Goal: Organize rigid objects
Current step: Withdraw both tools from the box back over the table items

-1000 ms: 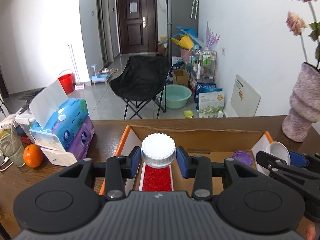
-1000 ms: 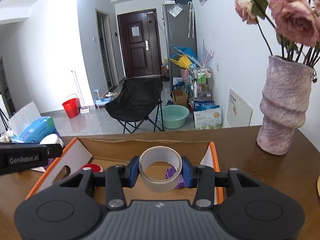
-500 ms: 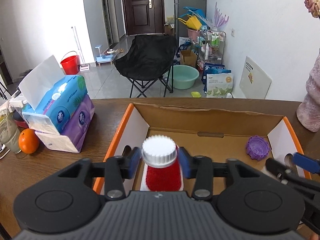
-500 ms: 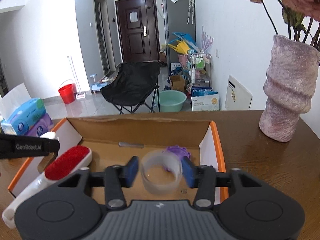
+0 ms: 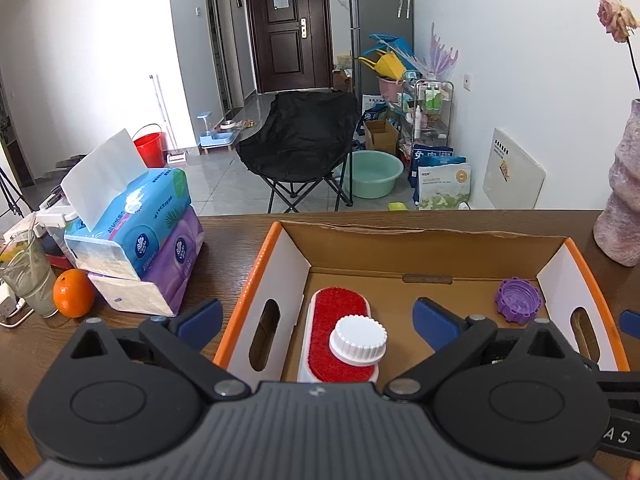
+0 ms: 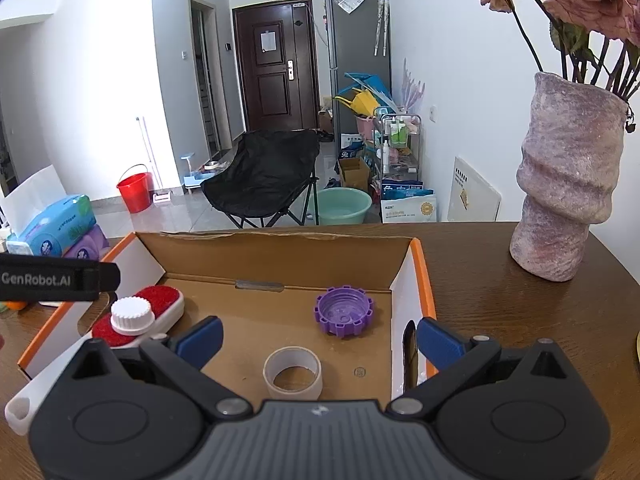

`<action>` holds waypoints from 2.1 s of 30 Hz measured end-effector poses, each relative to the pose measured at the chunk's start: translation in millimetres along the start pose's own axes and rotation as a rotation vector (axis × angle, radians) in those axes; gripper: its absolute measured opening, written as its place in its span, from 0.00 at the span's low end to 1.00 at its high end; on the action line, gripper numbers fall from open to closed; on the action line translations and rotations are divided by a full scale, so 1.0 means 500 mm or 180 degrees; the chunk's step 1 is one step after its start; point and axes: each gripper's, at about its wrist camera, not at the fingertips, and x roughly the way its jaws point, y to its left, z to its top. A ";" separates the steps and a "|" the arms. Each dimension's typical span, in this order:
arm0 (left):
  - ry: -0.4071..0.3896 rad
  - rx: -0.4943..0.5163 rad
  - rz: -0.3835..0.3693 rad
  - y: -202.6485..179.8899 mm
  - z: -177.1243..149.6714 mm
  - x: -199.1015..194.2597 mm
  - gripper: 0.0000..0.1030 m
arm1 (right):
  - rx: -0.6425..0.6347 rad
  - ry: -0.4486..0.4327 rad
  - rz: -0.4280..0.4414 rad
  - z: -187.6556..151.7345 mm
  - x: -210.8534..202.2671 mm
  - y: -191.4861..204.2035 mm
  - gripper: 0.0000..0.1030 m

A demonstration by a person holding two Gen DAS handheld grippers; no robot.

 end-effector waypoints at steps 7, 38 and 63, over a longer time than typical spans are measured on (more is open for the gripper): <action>-0.0016 0.0004 -0.0023 0.000 -0.004 -0.021 1.00 | 0.0017 -0.0017 0.0009 0.002 -0.016 -0.001 1.00; -0.0232 -0.0032 -0.0101 0.048 -0.069 -0.247 1.00 | -0.0054 -0.0222 0.0073 -0.053 -0.250 0.029 1.00; -0.0440 -0.0114 -0.0212 0.107 -0.228 -0.420 1.00 | -0.0080 -0.0390 0.0085 -0.195 -0.457 0.036 1.00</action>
